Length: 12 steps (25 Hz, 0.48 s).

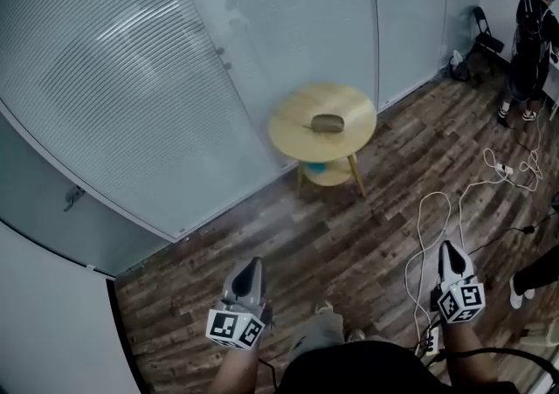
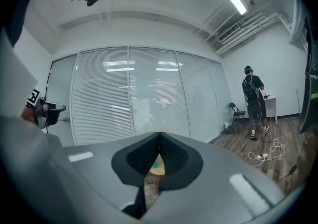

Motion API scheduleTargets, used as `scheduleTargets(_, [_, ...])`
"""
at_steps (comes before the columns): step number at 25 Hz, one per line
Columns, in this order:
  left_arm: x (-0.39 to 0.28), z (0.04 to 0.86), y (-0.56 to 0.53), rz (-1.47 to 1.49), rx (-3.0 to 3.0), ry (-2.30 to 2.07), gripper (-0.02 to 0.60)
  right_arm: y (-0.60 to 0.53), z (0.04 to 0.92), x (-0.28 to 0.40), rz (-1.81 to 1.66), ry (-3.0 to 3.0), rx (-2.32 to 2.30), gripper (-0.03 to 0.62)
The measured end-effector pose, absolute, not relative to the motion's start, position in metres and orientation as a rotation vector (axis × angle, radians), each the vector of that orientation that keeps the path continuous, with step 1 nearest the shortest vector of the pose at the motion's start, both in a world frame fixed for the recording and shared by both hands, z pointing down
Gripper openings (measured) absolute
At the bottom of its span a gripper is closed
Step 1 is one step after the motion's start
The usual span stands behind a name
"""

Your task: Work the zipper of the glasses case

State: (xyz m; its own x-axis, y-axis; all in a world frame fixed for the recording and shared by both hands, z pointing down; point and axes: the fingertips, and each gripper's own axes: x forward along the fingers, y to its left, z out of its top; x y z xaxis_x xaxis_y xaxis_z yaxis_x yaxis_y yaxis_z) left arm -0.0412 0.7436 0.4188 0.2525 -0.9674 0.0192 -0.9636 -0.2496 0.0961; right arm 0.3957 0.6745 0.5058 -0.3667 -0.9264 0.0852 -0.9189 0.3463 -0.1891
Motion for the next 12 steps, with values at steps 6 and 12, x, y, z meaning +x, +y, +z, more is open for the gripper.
scheduleTargets(6, [-0.073, 0.43, 0.653, -0.117, 2.387, -1.965, 0.0, 0.607, 0.514, 0.38, -0.249, 2.559, -1.783, 0.006])
scheduleTargets(12, [-0.099, 0.418, 0.542, -0.18, 2.461, -1.958, 0.0, 0.539, 0.492, 0.314, -0.251, 2.692, -1.609, 0.008])
